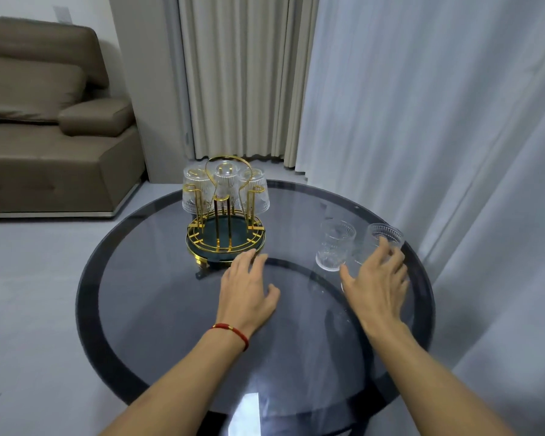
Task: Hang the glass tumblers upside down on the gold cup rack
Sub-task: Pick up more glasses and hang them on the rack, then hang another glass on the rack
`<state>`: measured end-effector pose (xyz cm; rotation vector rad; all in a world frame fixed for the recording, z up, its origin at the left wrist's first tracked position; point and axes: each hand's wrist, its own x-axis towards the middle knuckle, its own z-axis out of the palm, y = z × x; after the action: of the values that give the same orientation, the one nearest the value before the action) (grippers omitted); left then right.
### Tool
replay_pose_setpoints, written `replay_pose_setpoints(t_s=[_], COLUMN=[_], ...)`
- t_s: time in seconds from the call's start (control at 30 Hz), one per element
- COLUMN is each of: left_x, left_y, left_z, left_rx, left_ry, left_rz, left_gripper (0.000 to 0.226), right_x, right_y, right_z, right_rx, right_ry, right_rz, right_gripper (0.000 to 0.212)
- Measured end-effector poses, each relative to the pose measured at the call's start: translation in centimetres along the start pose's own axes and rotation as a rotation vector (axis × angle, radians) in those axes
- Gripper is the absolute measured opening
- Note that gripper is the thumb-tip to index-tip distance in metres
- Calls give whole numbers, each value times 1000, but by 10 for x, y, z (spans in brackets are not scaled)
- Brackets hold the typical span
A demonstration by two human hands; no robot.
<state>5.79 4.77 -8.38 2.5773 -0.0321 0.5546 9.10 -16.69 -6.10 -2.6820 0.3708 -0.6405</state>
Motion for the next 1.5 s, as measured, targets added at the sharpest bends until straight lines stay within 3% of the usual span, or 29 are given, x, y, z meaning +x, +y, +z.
replay_pose_setpoints(t_s=[0.17, 0.27, 0.47, 0.63, 0.77, 0.83, 0.97, 1.03, 1.13, 1.23, 1.33, 1.4, 1.5], left_x=[-2, -2, 2, 4, 2, 1, 7, 8, 9, 14, 16, 18, 19], left_y=[9, 16, 32, 24, 7, 1, -15, -23, -36, -55, -82, -96, -109], left_z=[-2, -4, -21, -40, -53, -60, -71, -73, -69, -65, -50, -36, -18], left_rx=[-54, -219, -847, -890, -994, -1143, -1420, -1448, -1372, -1092, -630, -317, -83], left_ry=[37, 15, -256, -210, -204, -141, -157, -168, -141, -26, 73, -11, -173], left_rz=[70, 41, -145, -136, -121, -196, -321, -326, -334, -352, -287, -177, -107], left_gripper=[53, 50, 77, 75, 56, 53, 69, 70, 64, 50, 38, 49, 68], right_x=[5, 1, -26, -43, -46, -45, -36, -35, -32, -22, -6, 7, 25], right_y=[10, 10, -25, -53, -69, -77, -87, -91, -101, -119, -148, -173, -215], right_z=[2, -3, -18, -18, -20, -21, -20, -12, -7, -16, -31, -42, -51], right_rx=[315, 367, 379, 295, 308, 416, 844, 993, 1128, 978, 895, 935, 915], right_ry=[-50, -29, -96, -37, -28, -142, -688, -840, -773, -553, -357, -306, -254], right_rz=[74, 20, -590, -853, -996, -938, -331, -222, -144, -268, -370, -377, -436], right_gripper=[95, 98, 109, 107, 105, 99, 71, 47, 30, 43, 56, 61, 72])
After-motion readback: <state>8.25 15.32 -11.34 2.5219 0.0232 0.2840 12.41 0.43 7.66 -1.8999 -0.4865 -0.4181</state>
